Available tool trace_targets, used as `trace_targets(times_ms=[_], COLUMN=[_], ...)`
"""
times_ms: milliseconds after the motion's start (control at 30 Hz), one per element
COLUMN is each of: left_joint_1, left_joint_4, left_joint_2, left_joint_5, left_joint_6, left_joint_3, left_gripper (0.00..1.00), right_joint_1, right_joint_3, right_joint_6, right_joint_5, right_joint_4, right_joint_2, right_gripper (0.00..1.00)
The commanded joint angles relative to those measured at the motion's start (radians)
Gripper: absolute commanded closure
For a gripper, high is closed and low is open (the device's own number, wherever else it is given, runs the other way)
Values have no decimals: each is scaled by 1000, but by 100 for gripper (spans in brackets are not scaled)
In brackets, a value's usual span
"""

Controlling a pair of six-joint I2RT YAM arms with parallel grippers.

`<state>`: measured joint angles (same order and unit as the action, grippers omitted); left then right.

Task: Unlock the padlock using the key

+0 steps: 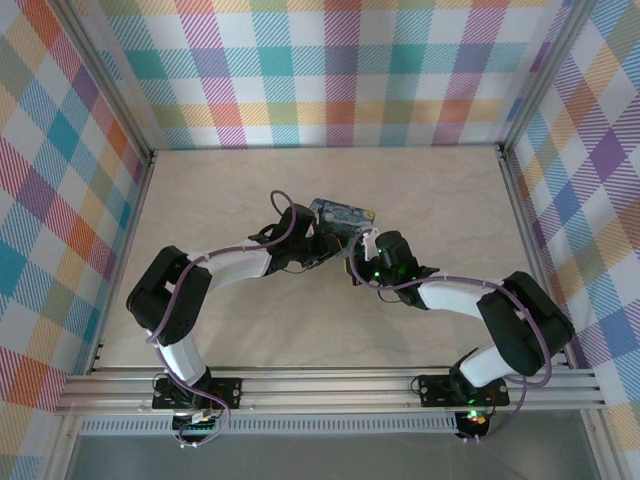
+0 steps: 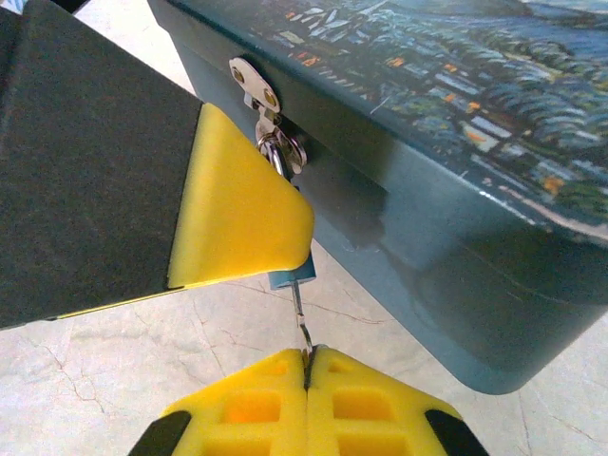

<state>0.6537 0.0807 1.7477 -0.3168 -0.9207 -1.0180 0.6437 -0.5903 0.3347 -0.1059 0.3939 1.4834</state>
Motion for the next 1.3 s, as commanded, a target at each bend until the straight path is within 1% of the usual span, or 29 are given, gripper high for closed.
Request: trace_targets(times_ms=[0,100,200,400,633,767,867,1000,1167,1267], left_joint_1=[43,44,45,46,46,45,45,47,47,49], left_joint_4=[-20,-22,-22,-18,-13,-15,-5,17,19,32], left_joint_2=[31,27,25,24,16,9,15,19,16,20], left_joint_5=[-36,-34,-32,-48,-59,-59,-56,-47,-34,-41], left_joint_6=[2,2,2,-13,-24,-25,-35,-54,-59,-69], left_joint_3=[-7,-8,-5,-11,-7,-5,-9,-8,-3,1], left_gripper=[87,87,87,87,87,87,87,87,87,87], right_joint_1=[51,61,66,64,50,34,36,44,50,51], right_joint_3=[-74,-74,-70,-31,-22,-24,-38,-30,-16,-24], right_joint_6=[-20,-16,-13,-54,-109,-111,-88,-34,34,44], right_joint_5=[-111,-110,-111,-75,-66,-91,-135,-154,-155,-147], right_joint_4=[222,229,280,313,294,293,294,340,407,415], right_joint_2=[-35,-13,-2,-19,-25,-22,-11,12,16,-1], right_gripper=[100,100,100,100,100,100,100,100,100,100])
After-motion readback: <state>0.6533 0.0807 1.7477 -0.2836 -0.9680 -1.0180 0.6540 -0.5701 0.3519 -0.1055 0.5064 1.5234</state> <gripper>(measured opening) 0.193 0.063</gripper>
